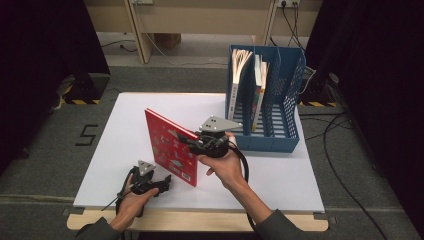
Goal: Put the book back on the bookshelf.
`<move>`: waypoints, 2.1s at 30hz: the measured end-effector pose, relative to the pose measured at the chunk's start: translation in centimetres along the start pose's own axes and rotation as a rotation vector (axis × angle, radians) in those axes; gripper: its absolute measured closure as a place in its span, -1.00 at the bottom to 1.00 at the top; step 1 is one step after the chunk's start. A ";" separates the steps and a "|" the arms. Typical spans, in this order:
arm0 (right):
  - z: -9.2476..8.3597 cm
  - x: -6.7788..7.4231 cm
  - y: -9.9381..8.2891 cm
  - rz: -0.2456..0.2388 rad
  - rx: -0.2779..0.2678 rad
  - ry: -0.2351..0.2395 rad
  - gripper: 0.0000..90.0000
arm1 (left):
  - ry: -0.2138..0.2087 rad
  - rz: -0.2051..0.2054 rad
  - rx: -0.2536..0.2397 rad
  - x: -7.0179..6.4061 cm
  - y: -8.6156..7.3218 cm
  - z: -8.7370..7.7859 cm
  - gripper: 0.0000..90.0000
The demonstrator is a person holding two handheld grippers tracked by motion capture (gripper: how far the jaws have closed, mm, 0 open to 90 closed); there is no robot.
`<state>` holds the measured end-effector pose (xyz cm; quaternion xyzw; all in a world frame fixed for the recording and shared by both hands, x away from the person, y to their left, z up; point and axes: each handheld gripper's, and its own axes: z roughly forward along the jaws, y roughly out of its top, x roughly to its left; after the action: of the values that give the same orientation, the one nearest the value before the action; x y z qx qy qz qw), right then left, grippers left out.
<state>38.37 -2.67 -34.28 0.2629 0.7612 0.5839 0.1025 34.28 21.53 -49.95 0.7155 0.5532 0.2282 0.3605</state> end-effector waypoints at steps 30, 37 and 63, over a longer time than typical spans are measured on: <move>1.0 -5.5 -0.7 0.445 -0.145 0.012 0.68 | 0.050 -0.011 0.029 6.2 0.9 0.8 -0.66; -0.6 -6.2 1.2 0.447 -0.141 -0.028 0.66 | 0.040 -0.026 0.027 6.4 0.9 0.8 -0.65; -13.2 -8.5 5.1 0.431 -0.342 -0.180 0.68 | 0.078 -0.014 0.031 7.2 0.9 0.9 -0.68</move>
<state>40.83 -17.20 -26.87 0.4483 0.5660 0.6864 0.0860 37.56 28.09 -50.32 0.7077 0.5751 0.2450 0.3291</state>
